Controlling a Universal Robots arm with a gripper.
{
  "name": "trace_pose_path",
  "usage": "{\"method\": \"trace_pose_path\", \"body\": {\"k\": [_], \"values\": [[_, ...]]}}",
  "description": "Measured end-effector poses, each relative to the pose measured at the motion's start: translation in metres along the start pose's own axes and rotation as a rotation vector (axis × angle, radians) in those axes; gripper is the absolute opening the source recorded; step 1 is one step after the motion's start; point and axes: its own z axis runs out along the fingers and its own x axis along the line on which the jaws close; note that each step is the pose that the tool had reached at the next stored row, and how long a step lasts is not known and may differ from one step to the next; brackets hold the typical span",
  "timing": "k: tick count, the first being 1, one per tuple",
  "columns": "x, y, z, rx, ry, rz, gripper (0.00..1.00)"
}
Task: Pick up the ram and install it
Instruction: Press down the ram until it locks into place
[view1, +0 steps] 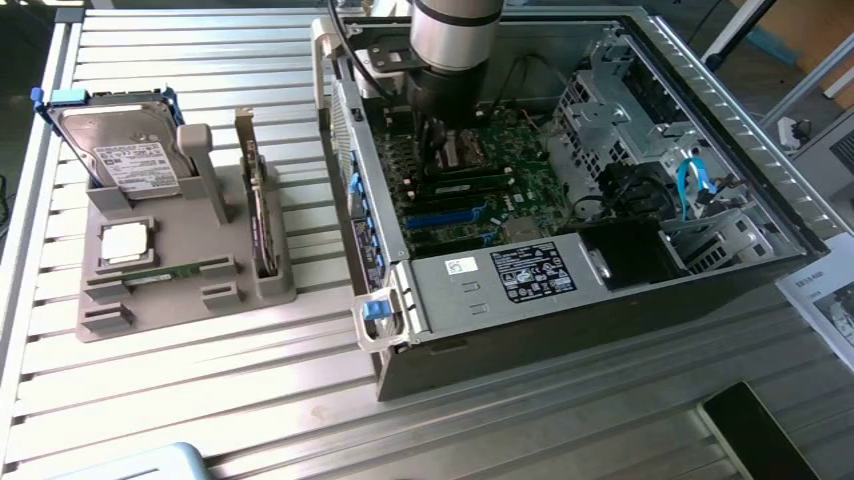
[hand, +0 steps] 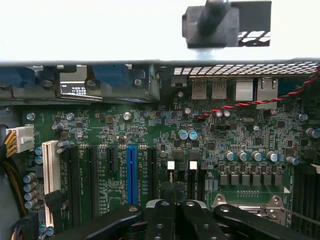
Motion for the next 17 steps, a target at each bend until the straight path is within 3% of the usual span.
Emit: {"method": "trace_pose_path", "body": {"k": [17], "values": [[-0.0004,0.0003,0.0077,0.0001,-0.0005,0.0,0.11]]}}
